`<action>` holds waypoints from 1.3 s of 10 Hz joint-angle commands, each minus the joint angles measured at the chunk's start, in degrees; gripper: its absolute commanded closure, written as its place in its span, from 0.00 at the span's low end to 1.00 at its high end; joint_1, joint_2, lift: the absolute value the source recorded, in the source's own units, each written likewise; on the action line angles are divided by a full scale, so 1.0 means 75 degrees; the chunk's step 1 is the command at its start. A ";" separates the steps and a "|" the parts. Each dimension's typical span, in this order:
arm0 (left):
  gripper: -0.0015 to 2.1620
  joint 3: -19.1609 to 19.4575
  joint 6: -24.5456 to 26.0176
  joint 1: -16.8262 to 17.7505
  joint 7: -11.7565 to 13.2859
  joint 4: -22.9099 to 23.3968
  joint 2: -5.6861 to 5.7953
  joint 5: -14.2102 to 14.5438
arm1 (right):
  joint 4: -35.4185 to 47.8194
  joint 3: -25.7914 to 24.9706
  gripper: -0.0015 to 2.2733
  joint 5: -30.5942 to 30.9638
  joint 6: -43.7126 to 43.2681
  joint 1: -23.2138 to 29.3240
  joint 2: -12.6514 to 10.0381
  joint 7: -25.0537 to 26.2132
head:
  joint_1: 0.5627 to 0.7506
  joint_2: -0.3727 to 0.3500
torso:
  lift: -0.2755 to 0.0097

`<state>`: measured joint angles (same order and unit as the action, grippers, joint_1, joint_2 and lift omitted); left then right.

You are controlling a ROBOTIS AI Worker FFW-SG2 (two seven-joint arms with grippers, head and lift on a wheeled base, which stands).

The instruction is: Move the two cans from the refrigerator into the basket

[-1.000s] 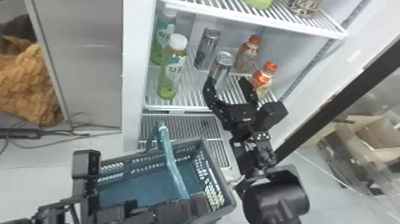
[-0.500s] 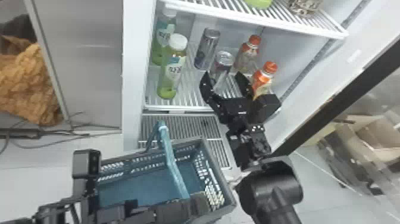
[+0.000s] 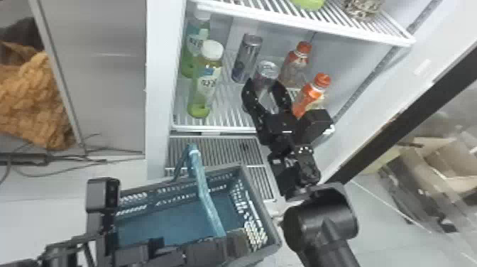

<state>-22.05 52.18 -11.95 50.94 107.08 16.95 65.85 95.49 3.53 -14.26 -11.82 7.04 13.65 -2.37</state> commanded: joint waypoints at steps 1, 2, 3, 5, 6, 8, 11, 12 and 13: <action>0.54 0.0000 -0.0002 0.0000 0.0005 0.0001 0.0001 0.0011 | 0.0027 0.0032 0.37 -0.0109 0.0000 0.0018 0.0019 -0.0024 | 0.70 0.03 | 0.00; 0.54 0.0000 -0.0002 0.0000 0.0005 0.0001 0.0001 0.0011 | 0.0158 0.0032 0.38 -0.0231 0.0000 0.0074 0.0019 -0.0059 | 0.70 0.03 | 0.00; 0.54 0.0000 -0.0002 0.0000 0.0005 0.0001 0.0001 0.0011 | 0.0327 0.0032 0.38 -0.0262 0.0000 0.0168 0.0019 -0.0059 | 0.70 0.03 | 0.00; 0.54 0.0000 -0.0020 0.0000 -0.0007 0.0001 0.0001 0.0026 | 0.0721 0.0017 0.38 -0.0429 0.0000 0.0411 0.0043 -0.0059 | 0.70 0.03 | 0.00; 0.54 0.0015 -0.0039 -0.0019 0.0005 0.0001 -0.0011 0.0041 | 0.0983 0.0017 0.38 -0.0460 0.0000 0.0580 0.0054 -0.0070 | 0.70 0.03 | 0.00; 0.54 0.0015 -0.0039 -0.0019 0.0005 0.0001 -0.0011 0.0041 | 0.1489 -0.0014 0.38 -0.0627 0.0019 0.0918 0.0054 -0.0070 | 0.70 0.03 | 0.00; 0.54 0.0015 -0.0039 -0.0019 0.0005 0.0001 -0.0011 0.0041 | 0.2427 -0.0121 0.38 -0.0673 0.0375 0.1668 0.0054 -0.0059 | 0.70 0.03 | 0.00; 0.54 0.0030 -0.0039 -0.0019 0.0005 0.0001 -0.0011 0.0041 | 0.2633 -0.0136 0.38 -0.0688 0.0488 0.1874 0.0054 -0.0059 | 0.70 0.03 | 0.00; 0.54 0.0030 -0.0039 -0.0019 0.0005 0.0001 -0.0011 0.0041 | 0.2839 -0.0151 0.38 -0.0734 0.0488 0.2080 0.0031 -0.0059 | 0.70 0.03 | 0.00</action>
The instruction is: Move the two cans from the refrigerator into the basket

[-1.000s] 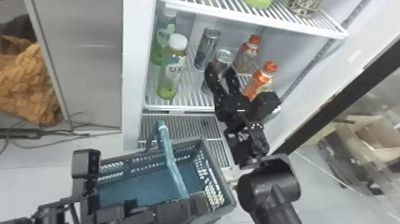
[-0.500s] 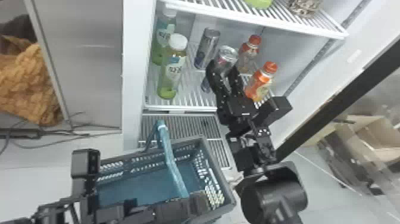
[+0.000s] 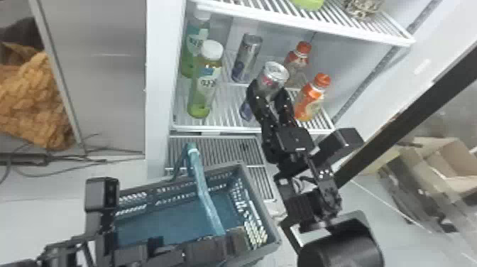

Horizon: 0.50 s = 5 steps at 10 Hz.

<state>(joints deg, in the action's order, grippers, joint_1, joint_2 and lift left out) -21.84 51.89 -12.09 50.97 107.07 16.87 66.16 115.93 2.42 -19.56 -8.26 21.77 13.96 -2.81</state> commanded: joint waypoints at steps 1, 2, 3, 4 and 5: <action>0.54 0.0002 0.0000 0.0000 0.0000 0.0001 -0.0011 0.0000 | 0.0359 -0.0063 0.38 -0.0043 0.0013 0.0321 -0.0069 0.0000 | 0.70 0.03 | 0.00; 0.54 0.0002 0.0000 -0.0019 0.0000 0.0001 -0.0011 0.0000 | 0.0640 -0.0094 0.38 -0.0119 0.0032 0.0546 -0.0080 0.0000 | 0.70 0.03 | 0.00; 0.54 0.0002 0.0000 -0.0019 0.0000 -0.0018 -0.0011 0.0000 | 0.0959 -0.0124 0.38 -0.0226 0.0051 0.0771 -0.0092 0.0000 | 0.70 0.03 | 0.00; 0.54 0.0017 0.0000 -0.0019 -0.0011 0.0001 -0.0011 0.0000 | 0.1277 -0.0185 0.38 -0.0287 0.0163 0.1015 -0.0092 0.0000 | 0.70 0.03 | 0.00; 0.54 0.0033 0.0000 -0.0019 0.0000 0.0001 -0.0011 0.0000 | 0.1559 -0.0216 0.38 -0.0363 0.0276 0.1221 -0.0092 0.0000 | 0.70 0.03 | 0.00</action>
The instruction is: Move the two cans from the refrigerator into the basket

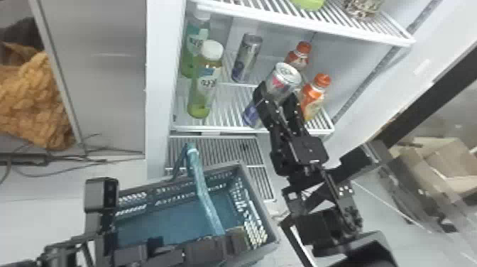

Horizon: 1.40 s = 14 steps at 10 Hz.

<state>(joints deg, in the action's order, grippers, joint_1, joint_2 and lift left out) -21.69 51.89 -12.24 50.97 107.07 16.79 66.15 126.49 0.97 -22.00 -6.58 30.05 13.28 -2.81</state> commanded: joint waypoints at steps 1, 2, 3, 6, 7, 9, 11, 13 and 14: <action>0.54 0.0013 0.0000 -0.0018 0.0001 0.0001 0.0000 0.0000 | 0.0394 -0.0023 0.38 -0.0114 0.0164 0.0362 -0.0012 0.0000 | 0.70 0.03 | 0.00; 0.54 0.0013 0.0000 -0.0018 -0.0010 0.0001 0.0000 0.0000 | 0.0713 -0.0068 0.38 -0.0190 0.0314 0.0662 -0.0047 -0.0012 | 0.70 0.03 | 0.00; 0.54 0.0013 0.0000 -0.0018 0.0001 0.0001 -0.0011 0.0000 | 0.1125 -0.0145 0.38 -0.0220 0.0614 0.1056 -0.0059 -0.0012 | 0.70 0.03 | 0.00; 0.54 0.0013 0.0000 -0.0018 0.0001 0.0001 -0.0011 0.0000 | 0.1725 -0.0190 0.38 -0.0342 0.1383 0.1656 -0.0001 -0.0070 | 0.70 0.03 | 0.00; 0.54 0.0013 0.0000 -0.0018 0.0001 0.0001 -0.0011 0.0000 | 0.1913 -0.0175 0.38 -0.0342 0.1608 0.1806 0.0035 -0.0094 | 0.70 0.03 | 0.00; 0.54 -0.0002 0.0000 -0.0018 0.0001 0.0001 0.0000 0.0000 | 0.2100 -0.0084 0.38 -0.0464 0.2133 0.2068 0.0117 -0.0164 | 0.70 0.03 | 0.00; 0.54 -0.0002 0.0000 -0.0018 0.0001 0.0001 0.0012 0.0015 | 0.2213 -0.0053 0.38 -0.0586 0.2676 0.2124 0.0140 -0.0176 | 0.70 0.03 | 0.00; 0.54 -0.0002 0.0000 -0.0018 0.0001 0.0001 0.0012 0.0015 | 0.2306 -0.0129 0.38 -0.0647 0.3164 0.2199 0.0128 -0.0164 | 0.70 0.03 | 0.00; 0.54 -0.0017 0.0000 -0.0018 0.0001 0.0001 0.0012 0.0015 | 0.2344 -0.0206 0.38 -0.0769 0.3670 0.2199 0.0105 -0.0164 | 0.70 0.03 | 0.00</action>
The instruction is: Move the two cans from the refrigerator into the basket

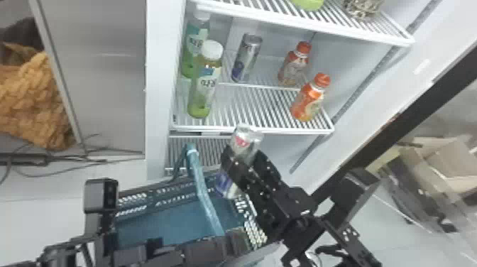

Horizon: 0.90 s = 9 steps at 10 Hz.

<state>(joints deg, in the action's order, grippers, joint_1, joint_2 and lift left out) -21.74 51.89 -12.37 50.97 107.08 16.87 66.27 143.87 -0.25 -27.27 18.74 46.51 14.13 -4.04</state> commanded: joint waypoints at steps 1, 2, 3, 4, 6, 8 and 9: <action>0.54 -0.0011 0.0000 0.0000 0.0000 0.0000 0.0000 0.0000 | 0.0157 -0.0135 0.38 -0.0081 0.0819 -0.0015 -0.0044 -0.0012 | 0.70 0.03 | 0.00; 0.54 -0.0011 0.0000 0.0000 0.0000 0.0000 0.0000 0.0000 | 0.0213 -0.0181 0.38 -0.0127 0.1138 -0.0034 -0.0056 -0.0012 | 0.70 0.03 | 0.00; 0.54 -0.0011 0.0000 0.0000 0.0000 0.0000 0.0000 0.0000 | 0.0307 -0.0211 0.38 -0.0142 0.1494 -0.0052 -0.0056 -0.0024 | 0.70 0.03 | 0.00; 0.54 -0.0011 0.0000 0.0000 0.0000 0.0000 0.0000 0.0000 | 0.0345 -0.0272 0.38 -0.0157 0.1794 -0.0071 -0.0056 -0.0035 | 0.70 0.03 | 0.00; 0.54 0.0004 0.0000 0.0000 0.0000 0.0000 0.0000 0.0000 | 0.0438 -0.0379 0.38 -0.0127 0.2469 -0.0090 -0.0091 -0.0035 | 0.70 0.03 | 0.00; 0.54 0.0004 0.0000 0.0000 0.0000 0.0000 0.0000 0.0000 | 0.0420 -0.0409 0.38 -0.0127 0.2619 -0.0127 -0.0115 -0.0035 | 0.70 0.03 | 0.00; 0.54 0.0004 0.0000 0.0000 0.0000 0.0000 0.0000 0.0000 | 0.0401 -0.0440 0.36 -0.0127 0.2619 -0.0146 -0.0126 -0.0082 | 0.70 0.03 | 0.00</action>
<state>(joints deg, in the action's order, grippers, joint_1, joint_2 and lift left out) -21.71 51.89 -12.37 50.97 107.08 16.88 66.27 146.93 -3.40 -28.22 38.35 45.43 13.26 -4.68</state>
